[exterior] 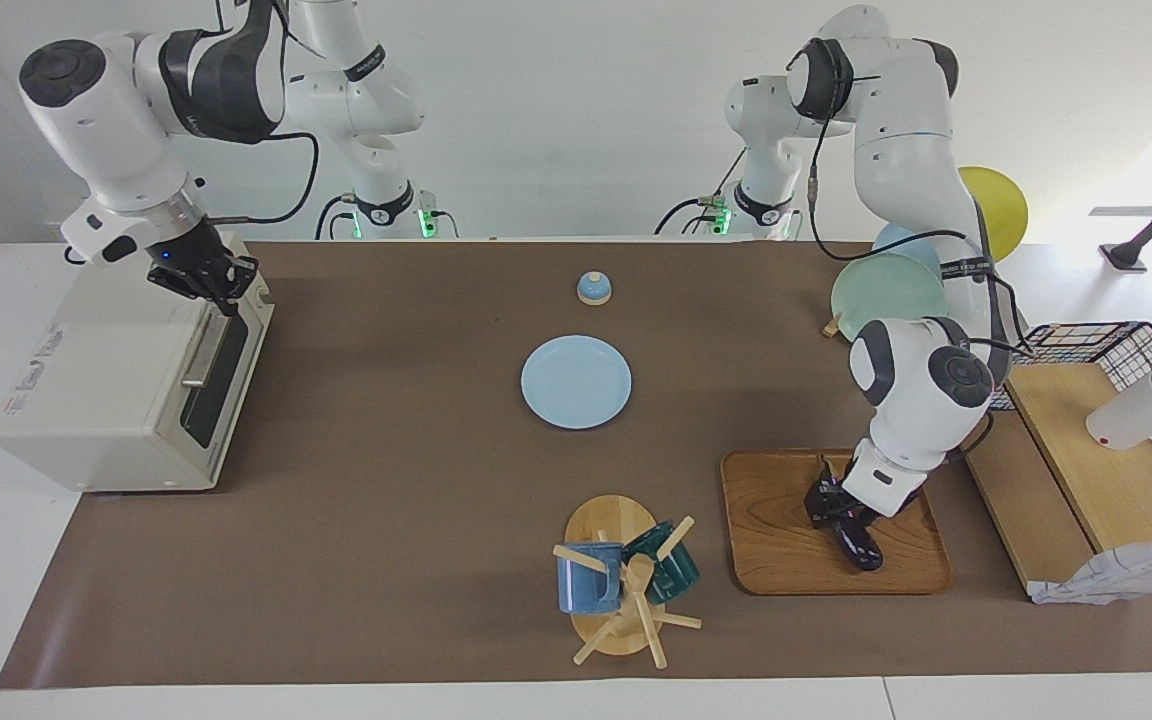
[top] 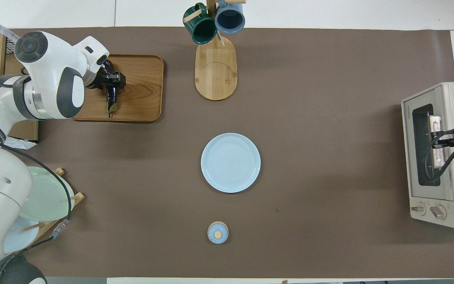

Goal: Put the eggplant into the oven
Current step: 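Carry the eggplant toward the blue plate while the right gripper reaches the oven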

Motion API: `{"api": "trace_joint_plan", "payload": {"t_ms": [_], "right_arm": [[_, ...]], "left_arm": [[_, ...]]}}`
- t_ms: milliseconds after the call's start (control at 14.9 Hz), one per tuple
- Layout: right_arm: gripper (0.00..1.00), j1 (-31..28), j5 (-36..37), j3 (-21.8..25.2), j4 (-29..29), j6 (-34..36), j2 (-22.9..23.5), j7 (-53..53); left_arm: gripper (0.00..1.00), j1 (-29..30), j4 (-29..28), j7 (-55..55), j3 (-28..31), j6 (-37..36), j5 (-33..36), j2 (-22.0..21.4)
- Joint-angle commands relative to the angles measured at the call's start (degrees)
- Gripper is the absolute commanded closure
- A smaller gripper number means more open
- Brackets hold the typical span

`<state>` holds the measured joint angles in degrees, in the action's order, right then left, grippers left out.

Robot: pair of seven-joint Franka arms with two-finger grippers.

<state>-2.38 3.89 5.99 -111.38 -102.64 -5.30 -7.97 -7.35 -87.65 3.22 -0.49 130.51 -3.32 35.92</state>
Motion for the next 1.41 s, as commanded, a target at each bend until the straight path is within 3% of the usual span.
{"api": "trace_joint_plan", "payload": {"t_ms": [0,134,335,669,937,1339], "right_arm": [[1.00,-1.1,3.7,-0.4,-2.5,-4.1,1.3,0.9],[1.00,-1.4,5.5,-0.4,-3.4,-5.8,2.1,0.8],[1.00,-1.0,9.1,-0.5,-3.5,-6.0,2.5,0.0],[1.00,-1.4,9.2,-0.5,-5.3,-8.5,2.9,-2.0],[1.00,-0.7,8.9,-0.6,-8.2,-14.1,4.2,-1.6],[1.00,1.9,6.2,-0.9,-8.4,-17.6,7.7,1.5]], "left_arm": [[0.79,-0.8,-0.8,0.2,0.4,-2.2,-0.1,-1.6],[1.00,-0.9,0.8,0.2,0.4,-4.3,-0.2,-1.6],[1.00,-0.8,2.1,0.4,0.4,-8.1,-0.7,-3.0],[1.00,-1.4,1.6,5.2,0.4,-17.8,-4.0,-11.5],[1.00,-8.0,-1.0,14.3,0.3,-24.2,-4.1,-18.0],[1.00,-20.7,-7.1,24.2,0.3,-21.9,-4.5,-21.7]]}}
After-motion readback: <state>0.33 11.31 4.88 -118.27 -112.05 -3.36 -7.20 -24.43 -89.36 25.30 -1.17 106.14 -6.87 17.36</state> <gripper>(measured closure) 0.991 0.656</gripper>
